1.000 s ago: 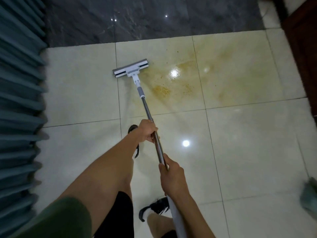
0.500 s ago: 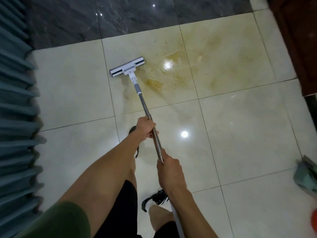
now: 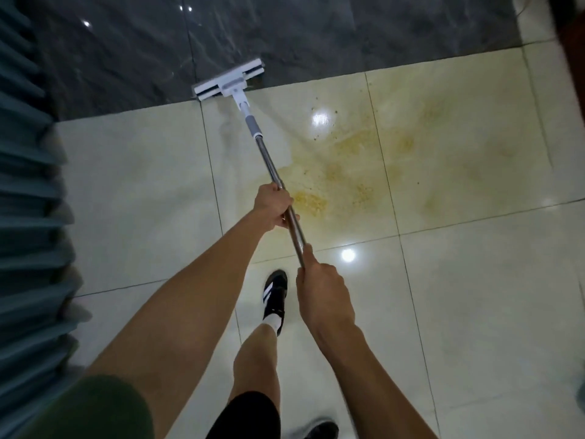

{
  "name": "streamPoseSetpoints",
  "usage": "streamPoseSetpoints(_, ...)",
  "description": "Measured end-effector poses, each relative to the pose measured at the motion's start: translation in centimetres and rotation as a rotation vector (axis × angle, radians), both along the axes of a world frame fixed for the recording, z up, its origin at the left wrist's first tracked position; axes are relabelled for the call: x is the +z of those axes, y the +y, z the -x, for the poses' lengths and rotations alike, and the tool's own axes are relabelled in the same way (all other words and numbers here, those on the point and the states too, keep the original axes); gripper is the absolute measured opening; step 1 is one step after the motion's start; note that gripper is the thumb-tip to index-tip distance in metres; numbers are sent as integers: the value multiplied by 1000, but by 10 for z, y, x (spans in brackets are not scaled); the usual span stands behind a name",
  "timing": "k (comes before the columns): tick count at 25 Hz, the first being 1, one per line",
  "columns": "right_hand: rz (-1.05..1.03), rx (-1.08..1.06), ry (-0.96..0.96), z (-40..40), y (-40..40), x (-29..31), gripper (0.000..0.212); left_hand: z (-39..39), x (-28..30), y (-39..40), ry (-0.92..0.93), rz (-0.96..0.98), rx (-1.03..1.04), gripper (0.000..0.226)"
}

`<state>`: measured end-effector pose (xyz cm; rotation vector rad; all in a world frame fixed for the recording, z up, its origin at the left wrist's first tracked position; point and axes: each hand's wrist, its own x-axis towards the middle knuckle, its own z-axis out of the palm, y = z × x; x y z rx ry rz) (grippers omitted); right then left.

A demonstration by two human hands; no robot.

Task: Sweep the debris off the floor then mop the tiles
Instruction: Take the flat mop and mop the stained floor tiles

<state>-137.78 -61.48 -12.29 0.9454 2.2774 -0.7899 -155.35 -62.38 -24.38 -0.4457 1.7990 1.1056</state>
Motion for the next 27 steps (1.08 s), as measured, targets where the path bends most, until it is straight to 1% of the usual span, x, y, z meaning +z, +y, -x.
streamPoseSetpoints(2, -10, -17, 30, 29, 17, -4, 57, 29, -3, 15, 42, 12, 29, 20)
streamPoseSetpoints(5, -3, -21, 27, 38, 27, -2, 55, 38, -10, 23, 84, 76, -3, 20)
streamPoseSetpoints(9, 23, -34, 24, 5, 23, 6, 57, 4, -11, 21, 252, 198, -201, 49)
streamPoseSetpoints(11, 59, -60, 37, -18, 23, 6, 57, -20, -4, 20, 305, 216, -282, 58)
streamPoseSetpoints(12, 69, -73, 43, -35, 20, 7, 57, -37, 0, 18, 311, 216, -313, 59)
streamPoseSetpoints(13, 77, -89, 46, -57, 18, 8, 58, -57, 4, 16, 297, 213, -332, 55)
streamPoseSetpoints(15, 99, -119, 51, -113, 13, 9, 56, -108, 10, 14, 271, 209, -372, 37)
streamPoseSetpoints(16, 118, -128, 59, -146, 10, 10, 56, -139, 12, 13, 252, 208, -388, 32)
streamPoseSetpoints(18, 154, -148, 71, -214, 6, 13, 54, -204, 15, 11, 206, 202, -398, 31)
streamPoseSetpoints(21, 162, -201, 52, -316, 6, 28, 52, -307, 19, 13, 190, 188, -437, 34)
streamPoseSetpoints(23, 172, -247, 17, -383, 9, 45, 51, -378, 28, 15, 149, 144, -464, 36)
streamPoseSetpoints(25, 209, -304, -26, -435, 9, 68, 50, -436, 41, 17, 102, 113, -472, 54)
streamPoseSetpoints(26, 227, -338, -38, -450, 10, 78, 51, -455, 45, 19, 90, 112, -493, 62)
streamPoseSetpoints(27, 234, -356, -42, -456, 11, 82, 52, -464, 48, 22, 99, 126, -527, 66)
